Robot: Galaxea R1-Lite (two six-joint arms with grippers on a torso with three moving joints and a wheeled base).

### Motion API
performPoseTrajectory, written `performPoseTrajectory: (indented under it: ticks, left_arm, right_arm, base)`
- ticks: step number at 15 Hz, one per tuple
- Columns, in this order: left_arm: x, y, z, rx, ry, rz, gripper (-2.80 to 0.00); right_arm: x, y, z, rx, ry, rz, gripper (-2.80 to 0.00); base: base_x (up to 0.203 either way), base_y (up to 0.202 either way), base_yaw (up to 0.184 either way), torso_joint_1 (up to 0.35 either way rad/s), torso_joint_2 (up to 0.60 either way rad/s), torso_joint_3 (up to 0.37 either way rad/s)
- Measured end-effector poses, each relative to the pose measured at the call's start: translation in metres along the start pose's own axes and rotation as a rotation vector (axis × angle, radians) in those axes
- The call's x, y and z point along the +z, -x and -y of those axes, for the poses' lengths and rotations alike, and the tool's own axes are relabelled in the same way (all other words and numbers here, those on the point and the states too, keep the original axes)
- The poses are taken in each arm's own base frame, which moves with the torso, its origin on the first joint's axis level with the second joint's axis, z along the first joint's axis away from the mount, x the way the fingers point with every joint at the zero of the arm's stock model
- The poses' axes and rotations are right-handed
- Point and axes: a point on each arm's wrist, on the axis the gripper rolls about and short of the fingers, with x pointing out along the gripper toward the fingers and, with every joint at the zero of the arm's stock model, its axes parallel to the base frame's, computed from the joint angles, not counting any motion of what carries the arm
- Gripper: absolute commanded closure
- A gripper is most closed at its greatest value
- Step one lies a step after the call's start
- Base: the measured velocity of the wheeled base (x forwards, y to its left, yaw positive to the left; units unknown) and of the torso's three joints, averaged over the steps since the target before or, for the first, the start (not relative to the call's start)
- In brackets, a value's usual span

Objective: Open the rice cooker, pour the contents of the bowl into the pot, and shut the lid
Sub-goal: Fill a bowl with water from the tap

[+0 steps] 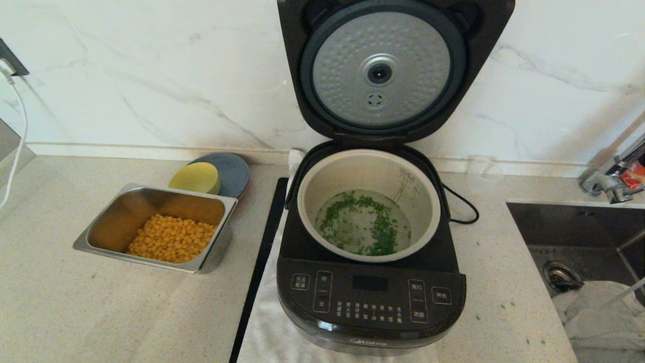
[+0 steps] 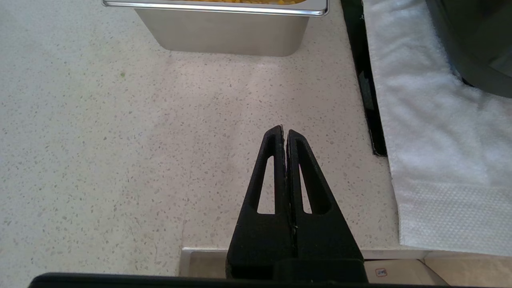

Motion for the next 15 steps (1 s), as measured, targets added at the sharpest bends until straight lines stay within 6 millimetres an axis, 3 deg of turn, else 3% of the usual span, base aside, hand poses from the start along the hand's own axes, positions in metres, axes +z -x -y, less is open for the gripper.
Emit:
performPoseTrajectory:
  ticks: [15]
  left_arm:
    - [0.0, 0.0, 0.0, 0.0, 0.0, 0.0, 0.0]
  right_arm:
    - [0.034, -0.025, -0.011, 0.022, 0.044, 0.006, 0.0]
  base:
    - [0.0, 0.0, 0.0, 0.0, 0.0, 0.0]
